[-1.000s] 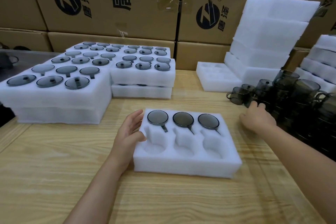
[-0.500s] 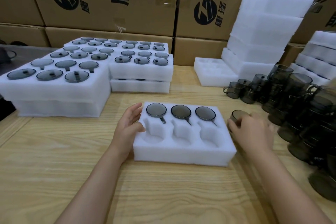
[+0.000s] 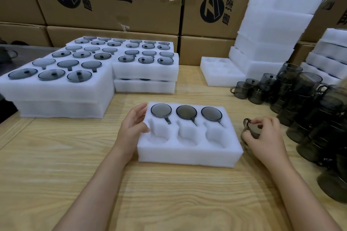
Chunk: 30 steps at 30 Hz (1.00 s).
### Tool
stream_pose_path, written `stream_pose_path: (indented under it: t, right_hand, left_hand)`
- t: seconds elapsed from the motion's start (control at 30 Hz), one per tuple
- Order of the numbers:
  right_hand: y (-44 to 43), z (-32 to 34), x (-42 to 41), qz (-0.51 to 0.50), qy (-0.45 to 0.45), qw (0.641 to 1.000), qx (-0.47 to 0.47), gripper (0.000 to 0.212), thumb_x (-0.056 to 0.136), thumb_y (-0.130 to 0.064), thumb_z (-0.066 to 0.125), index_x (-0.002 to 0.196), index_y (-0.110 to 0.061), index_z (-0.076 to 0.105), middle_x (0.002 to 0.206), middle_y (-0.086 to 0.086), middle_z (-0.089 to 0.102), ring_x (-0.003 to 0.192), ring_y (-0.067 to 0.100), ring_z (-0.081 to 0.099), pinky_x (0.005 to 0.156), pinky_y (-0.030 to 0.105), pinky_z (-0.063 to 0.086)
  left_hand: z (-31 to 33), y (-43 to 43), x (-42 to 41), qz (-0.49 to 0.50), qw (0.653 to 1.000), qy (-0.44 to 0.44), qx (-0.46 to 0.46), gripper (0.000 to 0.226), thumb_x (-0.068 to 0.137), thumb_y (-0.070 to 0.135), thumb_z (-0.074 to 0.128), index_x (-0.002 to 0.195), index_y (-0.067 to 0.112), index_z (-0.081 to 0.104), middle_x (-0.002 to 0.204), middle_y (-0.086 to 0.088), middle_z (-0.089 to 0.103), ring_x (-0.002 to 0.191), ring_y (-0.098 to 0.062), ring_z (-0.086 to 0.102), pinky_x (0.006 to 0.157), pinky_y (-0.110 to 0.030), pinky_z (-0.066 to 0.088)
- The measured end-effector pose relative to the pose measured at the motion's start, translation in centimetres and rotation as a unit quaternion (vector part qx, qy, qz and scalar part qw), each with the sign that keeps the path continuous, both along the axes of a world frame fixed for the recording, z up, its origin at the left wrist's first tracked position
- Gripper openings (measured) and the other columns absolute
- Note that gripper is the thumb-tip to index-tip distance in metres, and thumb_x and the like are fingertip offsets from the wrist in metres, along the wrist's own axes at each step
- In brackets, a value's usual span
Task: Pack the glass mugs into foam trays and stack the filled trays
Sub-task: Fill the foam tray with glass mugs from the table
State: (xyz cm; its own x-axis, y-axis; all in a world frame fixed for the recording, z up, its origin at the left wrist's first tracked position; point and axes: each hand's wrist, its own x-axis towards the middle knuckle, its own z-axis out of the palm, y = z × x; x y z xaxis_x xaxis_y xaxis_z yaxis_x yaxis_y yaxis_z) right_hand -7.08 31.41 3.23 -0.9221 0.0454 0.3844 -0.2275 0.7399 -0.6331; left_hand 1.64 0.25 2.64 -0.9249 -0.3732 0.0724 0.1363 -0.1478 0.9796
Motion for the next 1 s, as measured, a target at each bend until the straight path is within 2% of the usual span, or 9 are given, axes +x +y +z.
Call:
stream_pose_path:
  t: [0.13, 0.23, 0.3, 0.4, 0.47, 0.57, 0.7, 0.9, 1.0]
  right_hand:
    - [-0.3, -0.1, 0.0, -0.004, 0.007, 1.0, 0.01, 0.038, 0.078, -0.012, 0.066, 0.112, -0.007, 0.05, 0.113, 0.004, 0.044, 0.111, 0.024, 0.045, 0.087, 0.03, 0.034]
    - [-0.5, -0.2, 0.3, -0.001, 0.009, 1.0, 0.011, 0.051, 0.081, -0.015, 0.067, 0.127, -0.007, 0.046, 0.127, 0.011, 0.045, 0.114, 0.027, 0.047, 0.094, 0.033, 0.036]
    - [-0.5, 0.2, 0.5, -0.005, 0.04, 0.999, 0.01, 0.046, 0.082, -0.015, 0.066, 0.125, -0.01, 0.052, 0.124, 0.008, 0.052, 0.111, 0.026, 0.051, 0.092, 0.032, 0.038]
    - [-1.1, 1.8, 1.5, -0.004, 0.136, 0.989, -0.051, 0.034, 0.082, -0.018, 0.065, 0.115, -0.015, 0.06, 0.107, -0.006, 0.057, 0.098, 0.014, 0.055, 0.086, 0.016, 0.037]
    - [-1.9, 3.0, 2.6, 0.044, 0.182, 0.976, -0.114, 0.03, 0.082, -0.022, 0.065, 0.112, -0.022, 0.062, 0.102, -0.016, 0.057, 0.089, 0.0, 0.054, 0.081, 0.003, 0.035]
    - [-3.7, 3.9, 4.3, 0.137, 0.176, 0.962, -0.158, 0.03, 0.078, -0.025, 0.066, 0.108, -0.025, 0.062, 0.104, -0.021, 0.059, 0.09, -0.008, 0.056, 0.081, 0.004, 0.038]
    - [-5.4, 3.3, 5.3, 0.205, 0.144, 0.964, -0.087, 0.036, 0.073, -0.016, 0.079, 0.107, -0.018, 0.066, 0.1, -0.012, 0.062, 0.085, 0.0, 0.055, 0.078, 0.006, 0.04]
    - [-5.9, 3.1, 5.1, 0.19, 0.118, 0.974, -0.04, 0.039, 0.072, -0.021, 0.079, 0.108, -0.014, 0.067, 0.097, -0.011, 0.06, 0.082, -0.002, 0.052, 0.078, 0.003, 0.036]
    - [-6.5, 3.0, 5.2, 0.182, 0.104, 0.978, 0.012, 0.044, 0.072, -0.027, 0.079, 0.112, -0.014, 0.066, 0.103, -0.007, 0.06, 0.091, 0.008, 0.054, 0.083, 0.017, 0.041]
  left_hand:
    - [-0.2, -0.1, -0.1, -0.001, 1.0, 0.005, 0.006, 0.069, 0.05, 0.003, 0.048, 0.115, 0.025, 0.059, 0.132, -0.008, 0.057, 0.127, -0.029, 0.05, 0.108, -0.05, 0.037]
    - [-0.2, -0.1, -0.2, 0.0, 1.0, 0.007, 0.008, 0.069, 0.05, 0.003, 0.048, 0.113, 0.026, 0.059, 0.132, -0.008, 0.057, 0.126, -0.029, 0.05, 0.108, -0.05, 0.037]
    - [-0.2, -0.1, -0.3, -0.002, 1.0, 0.007, 0.01, 0.068, 0.05, 0.003, 0.048, 0.113, 0.026, 0.059, 0.131, -0.008, 0.057, 0.126, -0.029, 0.05, 0.108, -0.049, 0.038]
    - [-0.3, -0.1, -0.2, -0.001, 1.0, 0.011, 0.009, 0.069, 0.05, 0.004, 0.048, 0.115, 0.025, 0.059, 0.129, -0.008, 0.058, 0.124, -0.028, 0.051, 0.104, -0.045, 0.041]
    - [-0.2, 0.0, -0.2, -0.002, 1.0, 0.016, 0.004, 0.068, 0.05, 0.004, 0.047, 0.114, 0.024, 0.059, 0.126, -0.006, 0.06, 0.121, -0.025, 0.054, 0.095, -0.038, 0.045]
    - [0.0, 0.2, -0.2, -0.005, 1.0, 0.025, 0.003, 0.067, 0.05, 0.003, 0.046, 0.113, 0.022, 0.059, 0.119, -0.002, 0.062, 0.111, -0.02, 0.058, 0.08, -0.027, 0.048]
    - [0.0, 0.3, -0.1, -0.005, 1.0, 0.03, 0.0, 0.067, 0.051, 0.003, 0.046, 0.114, 0.02, 0.058, 0.115, 0.001, 0.064, 0.104, -0.014, 0.061, 0.073, -0.02, 0.051]
    - [0.1, 0.4, 0.0, -0.002, 0.999, 0.031, -0.008, 0.063, 0.052, 0.003, 0.046, 0.11, 0.022, 0.06, 0.109, 0.005, 0.066, 0.098, -0.008, 0.063, 0.071, -0.018, 0.051]
    - [0.1, 0.5, 0.1, -0.002, 1.0, 0.026, -0.014, 0.063, 0.052, 0.004, 0.047, 0.11, 0.024, 0.061, 0.107, 0.009, 0.068, 0.098, -0.006, 0.064, 0.072, -0.018, 0.051]
